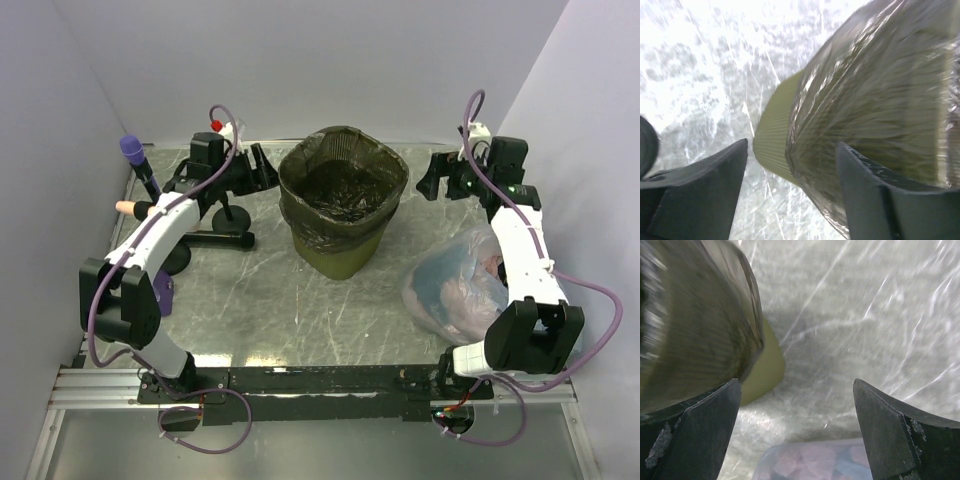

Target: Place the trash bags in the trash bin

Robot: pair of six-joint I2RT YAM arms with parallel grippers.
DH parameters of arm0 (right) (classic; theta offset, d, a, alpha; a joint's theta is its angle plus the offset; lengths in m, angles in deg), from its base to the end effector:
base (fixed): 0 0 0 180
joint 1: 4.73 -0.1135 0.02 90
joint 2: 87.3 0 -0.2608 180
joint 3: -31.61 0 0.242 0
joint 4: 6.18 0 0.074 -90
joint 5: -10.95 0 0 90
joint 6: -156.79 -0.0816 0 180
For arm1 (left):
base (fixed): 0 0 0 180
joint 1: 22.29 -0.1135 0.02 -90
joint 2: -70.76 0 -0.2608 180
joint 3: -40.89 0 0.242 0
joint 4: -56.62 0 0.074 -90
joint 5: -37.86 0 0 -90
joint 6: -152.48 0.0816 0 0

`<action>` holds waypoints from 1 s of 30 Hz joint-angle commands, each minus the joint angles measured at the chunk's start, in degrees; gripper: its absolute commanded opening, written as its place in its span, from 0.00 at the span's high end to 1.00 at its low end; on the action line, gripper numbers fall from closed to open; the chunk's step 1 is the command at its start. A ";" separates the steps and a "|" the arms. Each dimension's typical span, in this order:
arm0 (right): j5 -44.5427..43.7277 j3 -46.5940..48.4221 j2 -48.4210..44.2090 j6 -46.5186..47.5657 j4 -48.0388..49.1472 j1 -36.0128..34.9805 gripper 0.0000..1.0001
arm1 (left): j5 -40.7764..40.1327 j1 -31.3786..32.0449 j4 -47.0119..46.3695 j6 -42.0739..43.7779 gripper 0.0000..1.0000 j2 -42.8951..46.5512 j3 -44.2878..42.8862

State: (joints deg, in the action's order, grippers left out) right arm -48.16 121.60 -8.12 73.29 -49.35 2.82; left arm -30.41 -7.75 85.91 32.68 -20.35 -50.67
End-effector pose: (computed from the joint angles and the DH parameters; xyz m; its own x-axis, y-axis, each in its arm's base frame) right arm 0.3330 -0.0019 0.3380 -0.4913 -0.0329 -0.8704 -0.3752 0.9098 0.1774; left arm 0.3779 -0.1292 0.3039 -0.6771 -0.3013 -0.6714 0.2427 0.7698 -0.5903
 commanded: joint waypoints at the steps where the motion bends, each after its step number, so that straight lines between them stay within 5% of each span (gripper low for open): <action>1: 1.97 8.55 -2.45 0.97 3.24 0.36 0.01 | -1.96 -0.57 -1.22 3.26 0.16 3.48 -3.91; 3: 5.04 13.46 -1.40 1.14 2.37 -0.69 0.01 | -1.44 -0.66 -1.67 3.78 0.08 3.57 -5.31; 10: 5.40 28.94 5.80 15.44 -7.90 -17.81 0.14 | 0.94 -0.75 -3.25 5.02 0.08 4.53 -9.45; 13: 7.94 36.31 12.29 21.17 -17.90 -22.57 0.43 | 0.59 -0.75 -3.42 5.36 0.08 6.38 -9.45; 16: 7.17 45.97 21.25 24.25 -30.55 -25.74 0.90 | -0.11 -0.83 -3.34 6.51 0.08 8.75 -8.40; 17: 6.47 49.83 24.76 25.22 -34.34 -26.35 0.99 | -0.38 -0.83 -3.25 6.86 0.08 9.71 -7.96; 22: 3.30 58.49 36.13 30.48 -44.39 -30.57 1.00 | -0.21 -1.27 -4.04 7.39 0.08 12.97 -5.76; 30: -1.80 43.91 36.66 39.64 -43.96 -36.38 1.00 | -0.56 -1.71 -4.65 7.21 0.09 15.61 -2.95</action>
State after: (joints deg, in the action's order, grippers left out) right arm -48.07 169.69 31.77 107.48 -91.16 -31.78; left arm -31.02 -9.10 83.37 39.26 -6.93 -55.15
